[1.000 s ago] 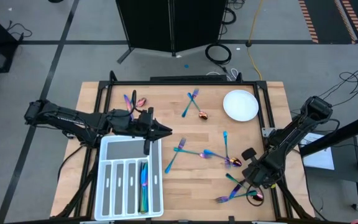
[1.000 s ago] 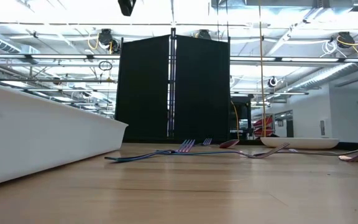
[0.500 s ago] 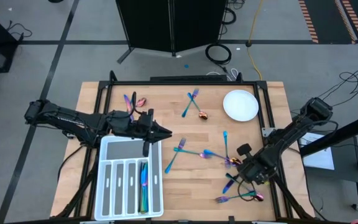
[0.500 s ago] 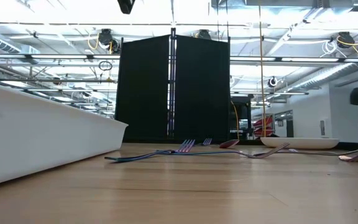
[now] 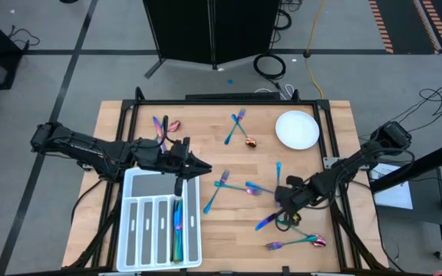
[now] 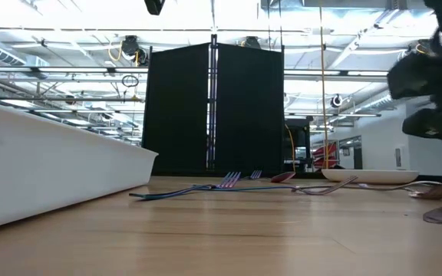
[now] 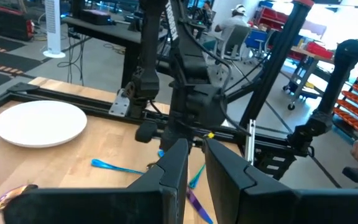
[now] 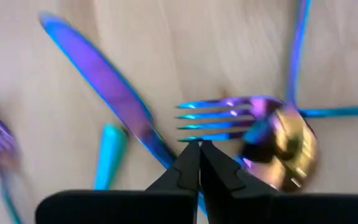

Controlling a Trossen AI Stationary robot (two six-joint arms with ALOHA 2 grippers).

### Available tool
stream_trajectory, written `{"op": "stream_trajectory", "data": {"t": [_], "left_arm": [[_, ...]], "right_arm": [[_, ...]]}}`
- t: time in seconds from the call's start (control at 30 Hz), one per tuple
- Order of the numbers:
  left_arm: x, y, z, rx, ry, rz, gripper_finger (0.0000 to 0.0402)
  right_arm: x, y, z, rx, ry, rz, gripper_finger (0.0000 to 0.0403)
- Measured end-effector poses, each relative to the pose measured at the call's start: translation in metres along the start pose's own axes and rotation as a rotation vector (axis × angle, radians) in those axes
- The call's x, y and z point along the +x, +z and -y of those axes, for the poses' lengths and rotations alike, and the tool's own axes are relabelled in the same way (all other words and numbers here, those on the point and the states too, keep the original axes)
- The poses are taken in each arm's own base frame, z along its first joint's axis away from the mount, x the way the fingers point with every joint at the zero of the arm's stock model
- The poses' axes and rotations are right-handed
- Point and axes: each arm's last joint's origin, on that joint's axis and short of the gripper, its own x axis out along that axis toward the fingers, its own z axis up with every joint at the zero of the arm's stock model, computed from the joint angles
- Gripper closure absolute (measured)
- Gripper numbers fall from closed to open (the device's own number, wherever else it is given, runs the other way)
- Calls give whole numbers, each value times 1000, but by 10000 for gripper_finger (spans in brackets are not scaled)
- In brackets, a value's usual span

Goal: Sort silverware
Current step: Put the bottom iridescent knife into the cutlery tray

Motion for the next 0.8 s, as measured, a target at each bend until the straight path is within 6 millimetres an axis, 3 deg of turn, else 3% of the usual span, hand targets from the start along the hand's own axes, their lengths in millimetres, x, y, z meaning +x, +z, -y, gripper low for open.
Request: {"op": "stream_trajectory", "data": {"t": [0.3, 0.67, 0.8], "left_arm": [[0, -4, 0, 4, 6, -40, 345], [-1, -12, 3, 21, 1, -95, 345], [-1, -16, 6, 26, -4, -130, 345]], "right_arm": [[-10, 10, -15, 44, 108, 58, 403], [29, 1, -20, 92, 16, -61, 402], [34, 9, -25, 167, 58, 22, 402]]}}
